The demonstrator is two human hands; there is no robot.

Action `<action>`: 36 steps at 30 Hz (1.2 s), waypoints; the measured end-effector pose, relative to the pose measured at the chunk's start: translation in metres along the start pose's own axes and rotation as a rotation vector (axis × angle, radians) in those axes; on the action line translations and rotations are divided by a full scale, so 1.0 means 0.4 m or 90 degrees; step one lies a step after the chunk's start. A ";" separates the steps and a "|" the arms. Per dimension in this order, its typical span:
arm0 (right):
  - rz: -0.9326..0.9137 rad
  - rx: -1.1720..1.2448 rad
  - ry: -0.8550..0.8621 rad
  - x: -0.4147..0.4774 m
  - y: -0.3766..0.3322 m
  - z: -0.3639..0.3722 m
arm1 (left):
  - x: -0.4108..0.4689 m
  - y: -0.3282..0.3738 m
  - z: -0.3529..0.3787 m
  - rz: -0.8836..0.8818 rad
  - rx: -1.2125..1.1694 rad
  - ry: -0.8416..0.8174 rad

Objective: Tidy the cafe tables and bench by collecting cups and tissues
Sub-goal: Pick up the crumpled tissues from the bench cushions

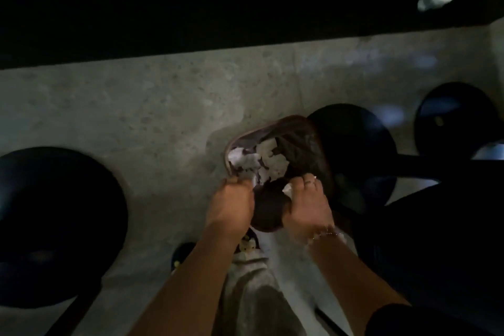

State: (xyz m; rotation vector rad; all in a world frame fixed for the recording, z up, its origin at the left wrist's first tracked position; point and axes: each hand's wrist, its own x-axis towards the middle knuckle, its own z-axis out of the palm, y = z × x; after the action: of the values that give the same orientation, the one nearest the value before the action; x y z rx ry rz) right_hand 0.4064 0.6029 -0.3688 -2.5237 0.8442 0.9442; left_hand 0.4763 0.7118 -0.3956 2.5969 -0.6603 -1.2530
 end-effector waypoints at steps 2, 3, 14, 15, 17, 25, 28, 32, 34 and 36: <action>0.003 0.011 -0.051 0.034 0.020 0.040 | 0.029 0.005 0.030 -0.010 -0.071 0.017; 0.007 0.013 -0.072 0.048 0.029 0.054 | 0.038 0.010 0.042 -0.011 -0.098 0.027; 0.015 0.103 -0.015 0.080 0.085 0.105 | 0.101 0.047 0.101 0.038 -0.200 0.061; 0.010 0.108 -0.005 0.081 0.092 0.105 | 0.102 0.047 0.105 0.048 -0.194 0.051; 0.009 0.099 0.007 0.079 0.103 0.102 | 0.098 0.042 0.111 0.056 -0.156 0.034; 0.010 0.042 -0.045 0.062 0.069 0.057 | 0.057 0.015 0.087 0.056 0.011 0.013; -0.006 -0.009 -0.033 0.041 0.037 0.032 | 0.028 0.007 0.042 0.037 0.036 0.013; -0.044 -0.053 0.013 -0.004 -0.036 -0.047 | -0.045 0.005 -0.078 0.026 0.107 0.020; -0.062 -0.051 0.033 -0.030 -0.093 -0.117 | -0.090 0.010 -0.170 0.015 0.164 0.033; -0.096 -0.066 0.112 -0.066 -0.143 -0.200 | -0.148 0.026 -0.268 -0.013 0.177 0.059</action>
State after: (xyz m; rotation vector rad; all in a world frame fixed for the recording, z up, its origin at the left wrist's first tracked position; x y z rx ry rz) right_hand 0.4655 0.6203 -0.2875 -2.7475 0.6549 0.7442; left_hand 0.5244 0.7275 -0.2833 2.8699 -0.8477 -1.1072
